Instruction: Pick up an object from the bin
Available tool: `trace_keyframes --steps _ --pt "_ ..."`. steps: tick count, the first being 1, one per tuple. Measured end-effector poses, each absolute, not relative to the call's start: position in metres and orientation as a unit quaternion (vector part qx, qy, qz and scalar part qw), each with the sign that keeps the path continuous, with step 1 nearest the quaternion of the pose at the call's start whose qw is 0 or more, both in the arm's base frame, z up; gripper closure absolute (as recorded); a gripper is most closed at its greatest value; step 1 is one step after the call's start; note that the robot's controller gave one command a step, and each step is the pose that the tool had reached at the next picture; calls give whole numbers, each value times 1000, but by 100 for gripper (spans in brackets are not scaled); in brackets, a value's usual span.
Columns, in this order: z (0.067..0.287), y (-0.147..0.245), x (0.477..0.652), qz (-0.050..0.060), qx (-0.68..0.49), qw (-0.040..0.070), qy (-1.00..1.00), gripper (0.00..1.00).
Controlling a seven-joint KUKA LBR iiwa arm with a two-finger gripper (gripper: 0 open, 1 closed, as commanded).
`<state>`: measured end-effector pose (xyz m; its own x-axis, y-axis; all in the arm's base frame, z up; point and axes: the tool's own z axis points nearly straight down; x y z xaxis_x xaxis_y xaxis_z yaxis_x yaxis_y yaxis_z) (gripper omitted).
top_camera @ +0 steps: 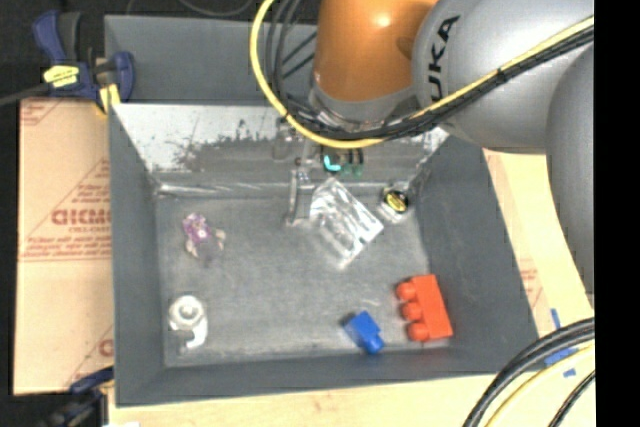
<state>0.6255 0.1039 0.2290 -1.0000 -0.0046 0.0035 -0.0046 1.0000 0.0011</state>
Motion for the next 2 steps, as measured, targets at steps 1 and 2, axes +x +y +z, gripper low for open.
trace_keyframes --steps 1,2 --pt "66 191 616 0 55 2 -998 0" --pt "103 171 622 -1 17 -4 -1000 0"
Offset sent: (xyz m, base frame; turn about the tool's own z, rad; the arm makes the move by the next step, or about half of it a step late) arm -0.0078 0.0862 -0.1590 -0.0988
